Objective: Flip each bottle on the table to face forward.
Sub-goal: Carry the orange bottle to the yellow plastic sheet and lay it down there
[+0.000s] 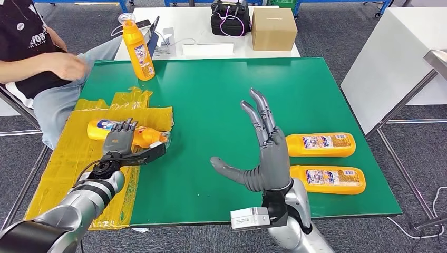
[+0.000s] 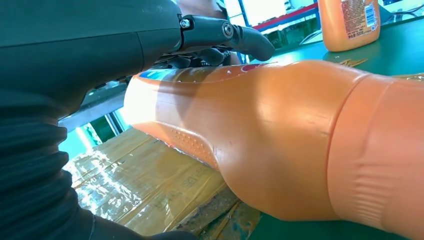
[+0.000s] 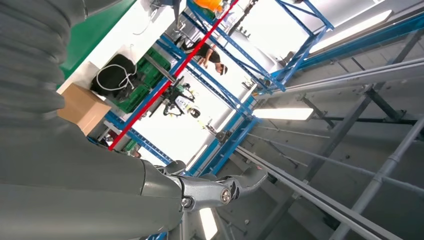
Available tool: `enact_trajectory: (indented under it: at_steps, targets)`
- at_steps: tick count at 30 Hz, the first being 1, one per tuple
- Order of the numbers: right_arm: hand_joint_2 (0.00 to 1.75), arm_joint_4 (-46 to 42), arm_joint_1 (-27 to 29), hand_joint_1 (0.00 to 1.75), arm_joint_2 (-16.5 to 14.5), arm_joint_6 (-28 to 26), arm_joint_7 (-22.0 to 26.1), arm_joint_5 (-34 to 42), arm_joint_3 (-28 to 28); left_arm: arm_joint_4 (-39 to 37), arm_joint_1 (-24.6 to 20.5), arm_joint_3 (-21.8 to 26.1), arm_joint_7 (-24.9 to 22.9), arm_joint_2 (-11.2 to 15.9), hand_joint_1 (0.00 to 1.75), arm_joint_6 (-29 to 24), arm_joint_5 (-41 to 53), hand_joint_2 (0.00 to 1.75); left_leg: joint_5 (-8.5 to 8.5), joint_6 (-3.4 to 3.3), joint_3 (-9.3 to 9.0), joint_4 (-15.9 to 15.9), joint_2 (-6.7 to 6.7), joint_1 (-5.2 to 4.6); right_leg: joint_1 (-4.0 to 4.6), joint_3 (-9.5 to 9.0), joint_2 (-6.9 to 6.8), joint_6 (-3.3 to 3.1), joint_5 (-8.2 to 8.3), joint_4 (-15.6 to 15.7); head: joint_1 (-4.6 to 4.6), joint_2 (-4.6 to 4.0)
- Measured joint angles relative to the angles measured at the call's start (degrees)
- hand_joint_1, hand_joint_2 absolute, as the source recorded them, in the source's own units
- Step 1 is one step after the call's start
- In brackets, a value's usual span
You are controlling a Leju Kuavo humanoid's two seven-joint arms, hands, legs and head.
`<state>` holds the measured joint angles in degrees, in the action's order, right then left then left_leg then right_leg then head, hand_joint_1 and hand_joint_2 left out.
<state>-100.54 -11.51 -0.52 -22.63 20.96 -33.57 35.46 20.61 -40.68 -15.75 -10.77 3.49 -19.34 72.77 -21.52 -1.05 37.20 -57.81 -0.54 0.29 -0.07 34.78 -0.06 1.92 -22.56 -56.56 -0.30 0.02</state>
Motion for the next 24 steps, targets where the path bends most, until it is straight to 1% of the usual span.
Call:
enact_trajectory:
  at_steps: [5, 8, 11, 14, 16, 18, 24]
  targets:
    - [1.75, 0.3, -0.2, 0.0, 0.0, 0.1, 0.0, 0.0, 0.2, 0.0, 0.0, 0.6, 0.1, 0.0, 0.0, 0.0, 0.0, 1.75, 0.0, 0.0, -0.01, 0.0, 0.0, 0.0, 0.0, 0.0, 0.0, 0.0, 0.0, 0.0, 0.0, 0.0]
    - [1.75, 0.3, -0.2, 0.0, 0.0, 0.1, -0.1, -0.2, 0.2, 0.1, 0.0, 1.2, 1.9, -0.3, 0.0, 0.0, -1.0, 1.75, 0.01, 0.0, -0.03, 0.0, 0.0, 0.0, 0.0, 0.0, 0.0, 0.0, 0.0, 0.0, 0.0, 0.0]
    - [1.75, 0.3, -0.1, 0.0, 0.0, 0.1, -0.2, -0.8, 0.2, 1.2, 0.3, 2.6, 7.2, -1.2, 0.0, -1.0, -3.6, 1.75, 0.06, -0.06, -0.03, 0.0, -0.02, 0.0, -0.01, 0.01, -0.02, 0.0, 0.0, 0.0, -0.01, 0.0]
    - [1.75, 0.3, 0.3, 0.0, 0.0, 0.1, -0.3, -1.9, -0.1, 5.3, 1.9, 3.9, 14.1, -3.0, 0.0, -2.5, -6.6, 1.75, 0.13, -0.12, 0.06, 0.0, -0.18, -0.01, -0.02, 0.03, -0.14, 0.03, 0.01, 0.0, 0.02, 0.0]
    - [1.75, 0.3, 1.0, 0.0, -0.1, 0.0, -0.4, -2.7, -0.5, 11.3, 4.3, 3.9, 16.0, -4.1, 0.0, -2.8, -7.7, 1.75, 0.14, -0.13, 0.15, 0.0, -0.23, -0.03, -0.04, 0.08, -0.17, 0.07, 0.03, 0.0, 0.03, 0.0]
    - [1.75, 0.3, 1.9, 0.0, -0.1, -0.3, -0.4, -3.5, -1.0, 19.7, 7.2, 3.2, 16.2, -4.8, 0.0, -2.4, -8.7, 1.75, 0.12, -0.15, 0.22, 0.0, -0.2, -0.07, -0.08, 0.14, -0.16, 0.11, 0.06, 0.0, 0.02, 0.0]
    - [1.75, -0.5, 5.5, 0.0, 0.0, -2.0, -1.1, -6.3, -3.1, 46.3, 17.2, -1.3, 17.9, -5.3, 0.0, -1.0, -15.6, 1.75, 0.01, -0.18, 0.29, 0.0, -0.1, -0.12, -0.13, 0.25, -0.15, 0.13, 0.0, 0.0, -0.01, 0.0]
